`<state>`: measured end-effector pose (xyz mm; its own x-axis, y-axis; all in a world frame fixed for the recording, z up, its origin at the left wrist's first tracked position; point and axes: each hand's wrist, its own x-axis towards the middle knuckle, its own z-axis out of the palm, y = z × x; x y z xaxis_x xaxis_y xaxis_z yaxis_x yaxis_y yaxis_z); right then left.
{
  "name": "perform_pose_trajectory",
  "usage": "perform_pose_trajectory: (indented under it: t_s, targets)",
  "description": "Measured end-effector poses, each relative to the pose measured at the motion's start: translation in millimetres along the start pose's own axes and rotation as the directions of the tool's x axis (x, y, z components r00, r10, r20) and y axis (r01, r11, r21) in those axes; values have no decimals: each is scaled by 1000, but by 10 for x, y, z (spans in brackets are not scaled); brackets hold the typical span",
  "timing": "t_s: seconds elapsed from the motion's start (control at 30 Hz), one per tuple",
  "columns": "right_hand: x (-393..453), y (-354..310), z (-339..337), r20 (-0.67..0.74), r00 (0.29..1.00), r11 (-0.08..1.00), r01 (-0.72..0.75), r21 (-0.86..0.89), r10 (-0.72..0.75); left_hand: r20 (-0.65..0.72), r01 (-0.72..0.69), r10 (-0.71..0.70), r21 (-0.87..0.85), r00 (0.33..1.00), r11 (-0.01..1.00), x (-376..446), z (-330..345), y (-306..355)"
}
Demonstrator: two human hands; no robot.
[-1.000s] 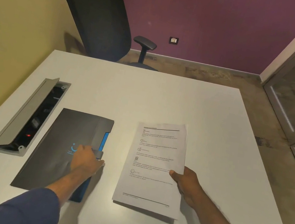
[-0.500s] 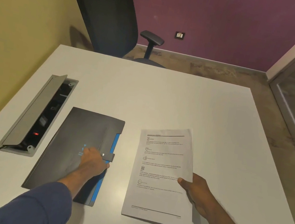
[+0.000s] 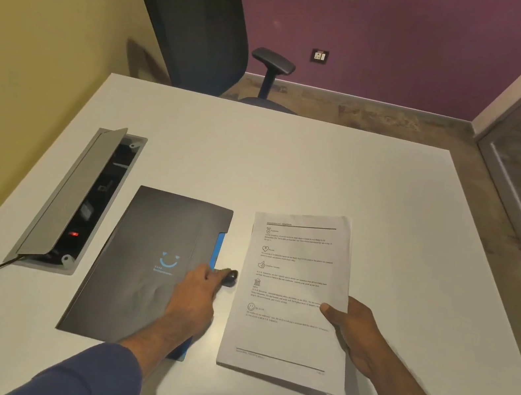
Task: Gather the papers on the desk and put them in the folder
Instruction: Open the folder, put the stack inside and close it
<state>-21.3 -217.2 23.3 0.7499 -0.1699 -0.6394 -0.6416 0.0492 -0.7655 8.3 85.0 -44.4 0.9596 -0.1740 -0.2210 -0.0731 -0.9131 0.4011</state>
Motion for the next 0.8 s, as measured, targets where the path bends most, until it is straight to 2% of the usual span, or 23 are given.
perform_pose_trajectory:
  t_s: [0.2,0.37,0.5,0.6,0.7,0.8]
  targets:
    - [9,-98,189,-18,998,998,55,11,-55,43,-77,73,95,996,993,14,20,-57]
    - [36,-147,433,-59,990,984,120,-132,-128,52,-82,80,30,995,996,55,13,-105]
    - [85,-161,547,-112,985,965,105,-239,-135,58,-80,85,-84,995,993,71,-68,-160]
    - [95,-150,593,-121,982,945,103,-311,-147,32,-11,13,-69,999,998,66,-148,-234]
    - [99,-160,628,-125,976,914,118,-389,-179,-36,149,-146,106,989,983,73,-235,-286]
    - [99,-153,659,-132,972,892,121,-436,-196,50,331,-349,220,936,918,119,-314,-304]
